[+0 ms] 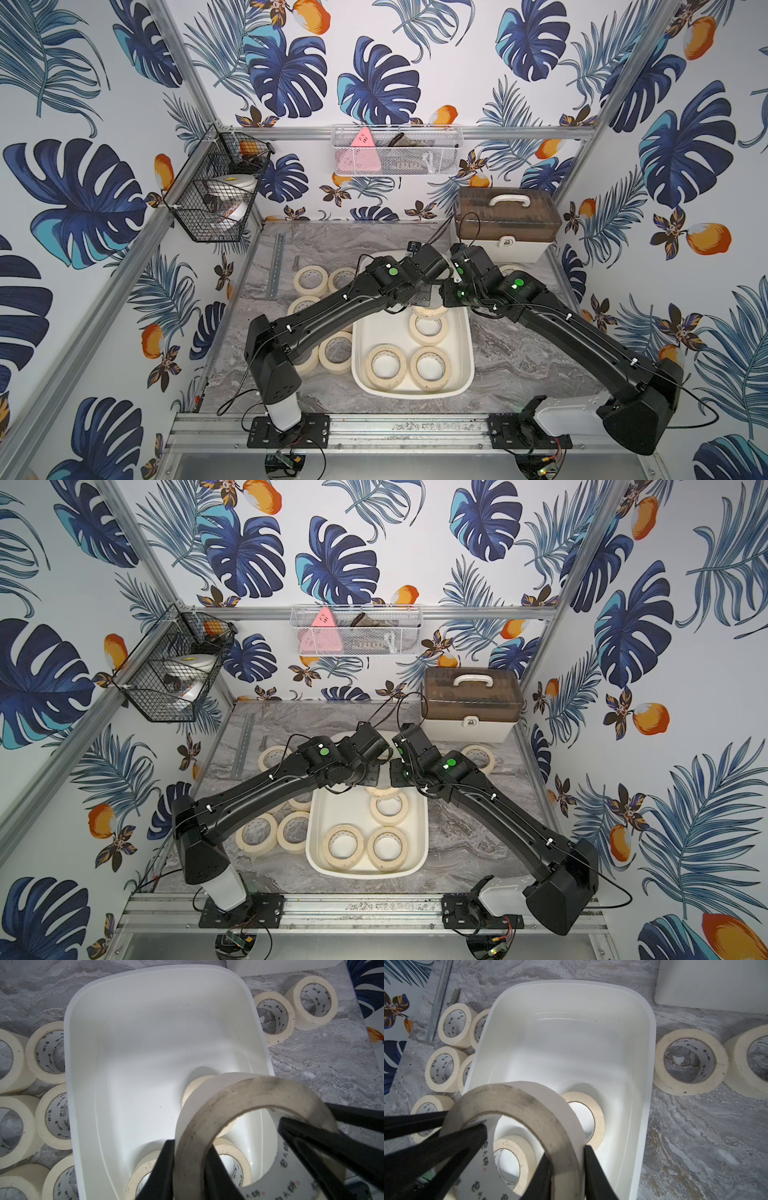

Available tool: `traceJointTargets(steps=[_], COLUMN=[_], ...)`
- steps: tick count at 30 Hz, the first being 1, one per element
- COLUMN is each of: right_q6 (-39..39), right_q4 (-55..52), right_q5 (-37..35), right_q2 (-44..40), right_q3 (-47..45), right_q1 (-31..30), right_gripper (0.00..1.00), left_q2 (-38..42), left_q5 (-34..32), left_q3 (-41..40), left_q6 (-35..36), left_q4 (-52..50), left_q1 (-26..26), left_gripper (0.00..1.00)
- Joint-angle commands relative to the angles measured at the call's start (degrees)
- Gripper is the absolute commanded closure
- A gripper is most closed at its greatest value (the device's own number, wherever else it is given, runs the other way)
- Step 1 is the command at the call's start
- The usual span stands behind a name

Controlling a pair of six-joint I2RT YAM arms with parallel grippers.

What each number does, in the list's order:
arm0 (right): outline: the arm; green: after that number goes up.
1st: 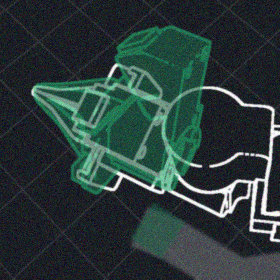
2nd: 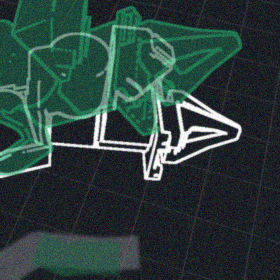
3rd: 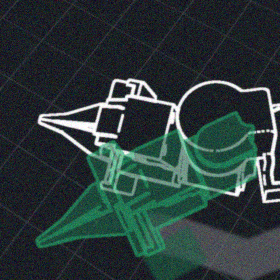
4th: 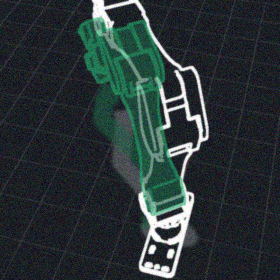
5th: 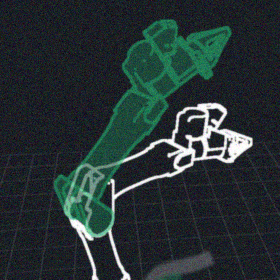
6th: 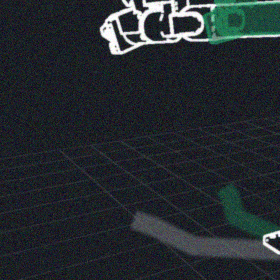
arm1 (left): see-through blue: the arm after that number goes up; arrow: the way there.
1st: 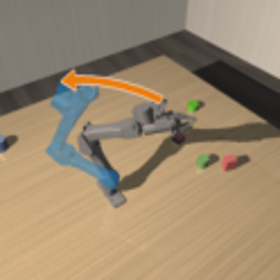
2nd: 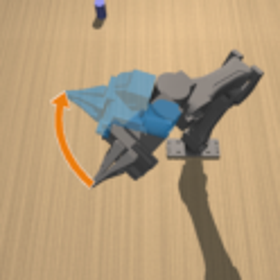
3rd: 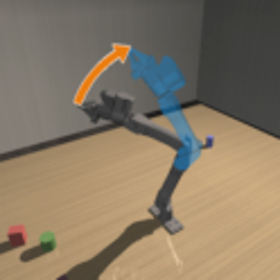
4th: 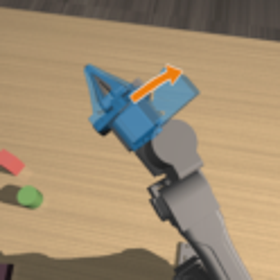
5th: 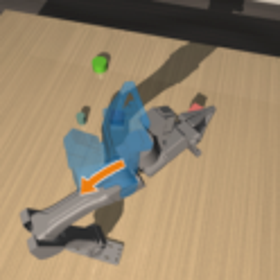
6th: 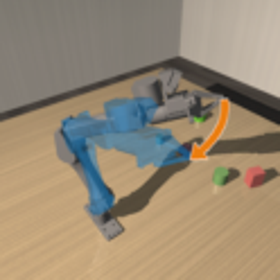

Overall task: Take out the art tape in the storage box
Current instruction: Place the art tape at the center of the board.

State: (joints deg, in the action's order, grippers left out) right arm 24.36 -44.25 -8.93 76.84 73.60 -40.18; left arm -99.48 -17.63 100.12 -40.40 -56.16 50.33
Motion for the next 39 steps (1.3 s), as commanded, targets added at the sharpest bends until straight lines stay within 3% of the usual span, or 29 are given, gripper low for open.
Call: traceJointTargets(steps=[1, 3, 9, 15, 21, 27, 33, 39], right_q6=[1.12, 0.88, 0.01, -1.5, -0.65, 4.92, 9.39, 11.12], right_q4=[0.0, 0.05, -0.86, -4.08, -7.78, -10.28, -10.02, -1.78], right_q5=[-0.81, -0.9, -2.31, -5.41, -11.6, -14.55, -20.54, -16.48], right_q2=[-0.24, -0.45, -0.81, -0.46, -2.2, -6.12, -7.78, -7.48], right_q3=[0.23, 0.22, -0.04, 1.21, 0.77, -2.46, -6.86, -16.72], right_q1=[0.11, 0.11, 0.19, 0.71, 4.98, 16.71, 22.69, 27.76], right_gripper=[0.91, 0.97, 1.0, 1.0, 1.0, 1.0, 1.0, 1.0], left_q2=[1.15, 2.34, 9.53, 12.51, 15.14, 15.39, 14.69, 14.49], left_q5=[1.02, 2.52, 5.41, 3.57, 1.98, 2.72, 3.54, 4.1], left_q3=[-0.2, -1.23, -5.8, -6.32, -10.14, -13.18, -15.11, -16.74], left_q6=[-0.18, -0.05, 1.25, 3.36, 3.32, 2.79, 1.82, 0.89], left_q4=[0.69, 1.91, 8.8, 8.76, 9.49, 8.86, 8.32, 8.44], left_q1=[0.09, 0.04, -0.03, -0.25, -1.44, -3.22, -4.44, -5.35], left_gripper=[0.78, 0.62, 0.36, 0.2, 0.14, 0.13, 0.12, 0.12])
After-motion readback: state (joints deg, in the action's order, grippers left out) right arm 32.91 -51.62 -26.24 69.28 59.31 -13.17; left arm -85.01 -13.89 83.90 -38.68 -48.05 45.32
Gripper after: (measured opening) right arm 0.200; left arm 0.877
